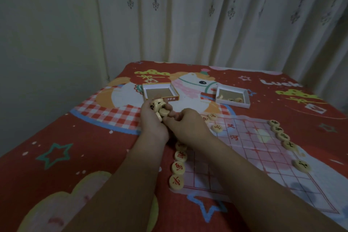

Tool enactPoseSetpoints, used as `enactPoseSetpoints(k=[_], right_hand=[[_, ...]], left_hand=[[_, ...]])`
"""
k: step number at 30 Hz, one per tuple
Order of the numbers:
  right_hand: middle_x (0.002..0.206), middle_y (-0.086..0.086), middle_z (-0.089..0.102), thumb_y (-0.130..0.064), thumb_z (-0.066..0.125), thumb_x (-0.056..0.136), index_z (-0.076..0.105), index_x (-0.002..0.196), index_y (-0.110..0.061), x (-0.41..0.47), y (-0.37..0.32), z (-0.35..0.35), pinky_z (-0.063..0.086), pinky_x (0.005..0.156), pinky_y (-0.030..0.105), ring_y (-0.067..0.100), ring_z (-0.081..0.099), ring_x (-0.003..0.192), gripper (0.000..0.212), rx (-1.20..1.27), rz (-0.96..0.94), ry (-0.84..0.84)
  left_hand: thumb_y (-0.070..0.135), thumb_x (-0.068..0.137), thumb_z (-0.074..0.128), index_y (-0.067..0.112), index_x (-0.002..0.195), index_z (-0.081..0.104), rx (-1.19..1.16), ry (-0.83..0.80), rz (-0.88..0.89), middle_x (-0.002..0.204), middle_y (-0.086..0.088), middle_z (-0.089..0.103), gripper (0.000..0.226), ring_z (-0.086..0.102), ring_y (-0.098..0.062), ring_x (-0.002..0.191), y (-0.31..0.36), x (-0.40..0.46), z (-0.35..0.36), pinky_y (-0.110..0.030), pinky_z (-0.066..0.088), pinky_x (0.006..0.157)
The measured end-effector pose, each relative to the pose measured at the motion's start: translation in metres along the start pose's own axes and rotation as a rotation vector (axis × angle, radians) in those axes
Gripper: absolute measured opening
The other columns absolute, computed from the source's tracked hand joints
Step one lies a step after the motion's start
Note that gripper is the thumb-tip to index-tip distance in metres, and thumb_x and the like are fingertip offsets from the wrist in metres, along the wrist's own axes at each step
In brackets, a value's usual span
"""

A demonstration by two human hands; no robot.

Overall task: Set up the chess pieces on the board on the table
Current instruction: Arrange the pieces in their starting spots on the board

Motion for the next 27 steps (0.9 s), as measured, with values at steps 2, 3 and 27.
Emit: enactPoseSetpoints(k=[2,3,27], right_hand=[[0.053,0.001,0.045,-0.031,0.065,0.088,0.044,0.056,-0.014,0.002,0.003,0.000,0.029,0.048,0.029,0.014,0.044,0.052,0.042,0.025,0.028,-0.003],[0.052,0.000,0.043,-0.029,0.066,0.087,0.043,0.055,-0.013,0.002,0.004,0.000,0.029,0.047,0.028,0.013,0.042,0.051,0.043,0.060,0.042,-0.001],[0.064,0.004,0.064,-0.031,0.072,0.088,0.072,0.079,-0.008,-0.069,0.056,-0.102,0.044,0.055,0.027,0.017,0.050,0.055,0.025,-0.003,-0.015,-0.531]], left_hand=[[0.033,0.101,0.037,0.011,0.082,0.058,0.007,-0.017,0.007,0.066,-0.003,0.055,0.036,0.047,-0.015,0.044,-0.002,-0.001,0.001,-0.018,0.037,0.041],[0.034,0.101,0.037,0.011,0.083,0.058,0.018,-0.021,0.001,0.066,-0.002,0.055,0.036,0.046,-0.016,0.044,-0.003,0.000,0.000,-0.019,0.038,0.042],[0.024,0.098,0.040,0.012,0.090,0.057,0.059,0.021,-0.067,0.073,-0.001,0.056,0.022,0.048,-0.010,0.049,-0.003,-0.004,-0.001,-0.017,0.027,0.039]])
Point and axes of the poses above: each hand's wrist, its own x-axis towards the middle knuckle, its own z-axis out of the palm, y = z × x, the point moved 1 cm from there along x, towards the middle knuckle
